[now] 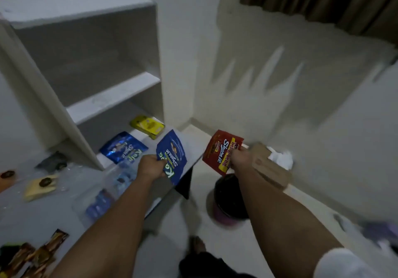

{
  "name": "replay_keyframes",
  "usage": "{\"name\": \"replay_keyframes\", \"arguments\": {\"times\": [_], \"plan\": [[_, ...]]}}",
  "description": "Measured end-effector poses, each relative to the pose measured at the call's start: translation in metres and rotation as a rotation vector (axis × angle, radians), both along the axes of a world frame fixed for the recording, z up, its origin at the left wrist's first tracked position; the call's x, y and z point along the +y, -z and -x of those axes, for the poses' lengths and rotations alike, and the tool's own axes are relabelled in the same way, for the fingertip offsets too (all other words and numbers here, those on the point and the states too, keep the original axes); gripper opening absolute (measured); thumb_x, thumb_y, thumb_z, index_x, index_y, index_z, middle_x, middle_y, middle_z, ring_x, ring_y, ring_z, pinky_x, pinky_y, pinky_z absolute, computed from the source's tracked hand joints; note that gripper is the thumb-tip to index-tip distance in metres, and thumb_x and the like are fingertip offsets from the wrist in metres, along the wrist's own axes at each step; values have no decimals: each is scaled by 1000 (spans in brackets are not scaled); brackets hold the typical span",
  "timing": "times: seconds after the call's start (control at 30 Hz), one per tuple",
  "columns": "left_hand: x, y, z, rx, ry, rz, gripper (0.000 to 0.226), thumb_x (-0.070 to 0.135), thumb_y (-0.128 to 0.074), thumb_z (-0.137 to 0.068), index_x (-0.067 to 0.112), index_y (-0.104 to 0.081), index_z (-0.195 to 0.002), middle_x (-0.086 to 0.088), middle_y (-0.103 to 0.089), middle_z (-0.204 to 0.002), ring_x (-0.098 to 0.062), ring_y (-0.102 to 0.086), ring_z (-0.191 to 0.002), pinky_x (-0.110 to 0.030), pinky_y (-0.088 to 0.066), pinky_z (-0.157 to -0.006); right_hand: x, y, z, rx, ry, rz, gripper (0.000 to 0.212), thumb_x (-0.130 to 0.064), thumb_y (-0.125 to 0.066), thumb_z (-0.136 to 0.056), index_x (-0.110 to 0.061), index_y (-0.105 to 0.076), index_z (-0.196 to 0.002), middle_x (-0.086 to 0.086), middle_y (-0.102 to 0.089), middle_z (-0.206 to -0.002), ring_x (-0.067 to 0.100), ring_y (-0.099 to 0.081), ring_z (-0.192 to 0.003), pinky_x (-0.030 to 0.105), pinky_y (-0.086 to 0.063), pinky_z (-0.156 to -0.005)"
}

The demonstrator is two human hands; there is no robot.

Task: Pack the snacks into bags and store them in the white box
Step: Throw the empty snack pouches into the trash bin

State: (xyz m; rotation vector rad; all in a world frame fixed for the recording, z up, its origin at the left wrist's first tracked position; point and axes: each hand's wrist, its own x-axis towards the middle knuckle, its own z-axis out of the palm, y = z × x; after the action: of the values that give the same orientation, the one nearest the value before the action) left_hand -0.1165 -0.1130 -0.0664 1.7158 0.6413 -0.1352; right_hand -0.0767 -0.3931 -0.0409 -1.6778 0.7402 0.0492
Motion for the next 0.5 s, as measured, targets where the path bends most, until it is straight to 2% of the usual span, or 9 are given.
{"name": "replay_keyframes", "arguments": {"times": [0.03, 0.1, 0.17, 0.23, 0.27, 0.37, 0.43, 0.5], "plan": [[-8, 9, 3, 19, 37, -22, 21, 2, -69, -86, 10, -69, -67, -15, -72, -77, -26, -68, -71, -43, -60, -71, -14, 11, 12, 16, 18, 51, 19, -4, -56, -89, -14, -68, -79, 12, -76, -95, 30, -73, -85, 48, -63, -83], [-24, 25, 9, 59, 98, -60, 18, 10, -72, -81, 12, -70, -63, -15, -73, -74, -25, -68, -70, -47, -60, -73, -40, 32, 38, 49, 58, 89, 18, -7, -58, -87, -9, -75, -89, 13, -77, -95, 32, -73, -85, 50, -62, -83], [-36, 45, 13, 86, 186, -62, 12, 21, -73, -69, 9, -74, -66, -13, -76, -76, -26, -73, -74, -51, -62, -78, -56, 38, 69, 91, 88, 128, 18, -9, -61, -90, -5, -77, -97, 11, -75, -91, 29, -70, -81, 41, -60, -79], [-49, 60, 15, 134, 258, -57, 18, 25, -70, -63, 9, -77, -69, -11, -77, -74, -29, -75, -75, -54, -62, -77, -69, 42, 97, 116, 94, 180, 10, -9, -63, -93, -12, -72, -93, 10, -67, -87, 27, -62, -79, 33, -48, -73], [-55, 68, 14, 150, 284, -54, 17, 24, -70, -63, 9, -77, -68, -11, -77, -73, -30, -75, -75, -54, -62, -77, -75, 46, 109, 137, 100, 186, 9, -7, -62, -92, -14, -69, -91, 11, -66, -87, 29, -61, -80, 34, -47, -72], [-73, 80, 10, 191, 330, -45, 14, 19, -70, -62, 9, -77, -68, -12, -77, -73, -32, -75, -76, -57, -61, -77, -98, 68, 125, 239, 116, 174, 19, -5, -59, -88, -8, -76, -97, 15, -72, -86, 36, -71, -82, 46, -62, -78], [-83, 93, 2, 217, 332, -23, 12, 16, -71, -64, 8, -77, -70, -13, -77, -74, -33, -75, -76, -59, -61, -76, -117, 84, 123, 298, 120, 161, 23, -5, -58, -88, -6, -77, -99, 16, -74, -87, 38, -73, -82, 55, -62, -79], [-96, 98, -6, 230, 337, -26, 8, 14, -73, -67, 8, -77, -72, -14, -77, -75, -34, -75, -77, -60, -61, -76, -133, 91, 117, 328, 127, 150, 22, -5, -59, -88, -4, -77, -100, 16, -75, -88, 37, -74, -82, 55, -62, -79]]}}
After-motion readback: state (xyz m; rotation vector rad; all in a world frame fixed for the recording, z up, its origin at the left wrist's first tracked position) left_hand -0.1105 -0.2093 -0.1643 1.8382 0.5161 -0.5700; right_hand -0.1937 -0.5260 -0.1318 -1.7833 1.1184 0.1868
